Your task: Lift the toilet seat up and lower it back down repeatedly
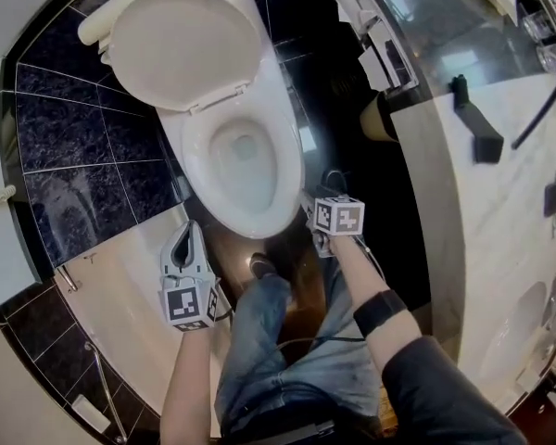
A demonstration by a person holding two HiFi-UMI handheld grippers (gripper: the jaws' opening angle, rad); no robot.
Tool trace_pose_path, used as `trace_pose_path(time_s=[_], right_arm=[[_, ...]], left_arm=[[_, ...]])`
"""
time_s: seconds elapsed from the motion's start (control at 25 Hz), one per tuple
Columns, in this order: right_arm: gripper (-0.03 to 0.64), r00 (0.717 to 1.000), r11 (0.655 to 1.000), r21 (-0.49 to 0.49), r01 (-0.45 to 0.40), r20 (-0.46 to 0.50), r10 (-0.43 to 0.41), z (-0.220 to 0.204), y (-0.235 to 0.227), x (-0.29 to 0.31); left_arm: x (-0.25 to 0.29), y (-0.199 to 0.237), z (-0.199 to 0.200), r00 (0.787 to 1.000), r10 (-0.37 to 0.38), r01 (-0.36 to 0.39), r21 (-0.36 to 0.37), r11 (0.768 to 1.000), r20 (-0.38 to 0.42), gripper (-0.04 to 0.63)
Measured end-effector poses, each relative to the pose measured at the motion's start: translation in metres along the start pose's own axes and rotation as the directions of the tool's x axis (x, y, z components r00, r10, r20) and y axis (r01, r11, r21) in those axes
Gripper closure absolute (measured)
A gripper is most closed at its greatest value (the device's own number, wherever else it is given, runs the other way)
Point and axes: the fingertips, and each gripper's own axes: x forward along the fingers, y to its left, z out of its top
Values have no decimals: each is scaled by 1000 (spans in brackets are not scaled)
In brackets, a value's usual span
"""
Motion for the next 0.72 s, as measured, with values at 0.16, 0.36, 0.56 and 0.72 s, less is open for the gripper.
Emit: trace_pose_path(time_s=[0.16, 0.36, 0.56, 0.72], right_arm=[[407, 998, 990, 125, -64, 8, 64, -15, -13, 29], [408, 995, 978, 184, -95, -11, 99, -34, -23, 59], [426, 991, 962, 239, -131, 0, 135, -40, -23, 77], [448, 987, 949, 274, -158, 18, 159, -37, -21, 80]], left_arm=[[11, -9, -15, 1000, -16, 16, 3, 1000, -13, 597], [19, -12, -28, 999, -23, 23, 13, 1000, -29, 597], [23, -10, -42, 998, -20, 21, 9, 1000, -52, 598], [23, -9, -51, 997, -15, 15, 0, 1000, -71, 597]])
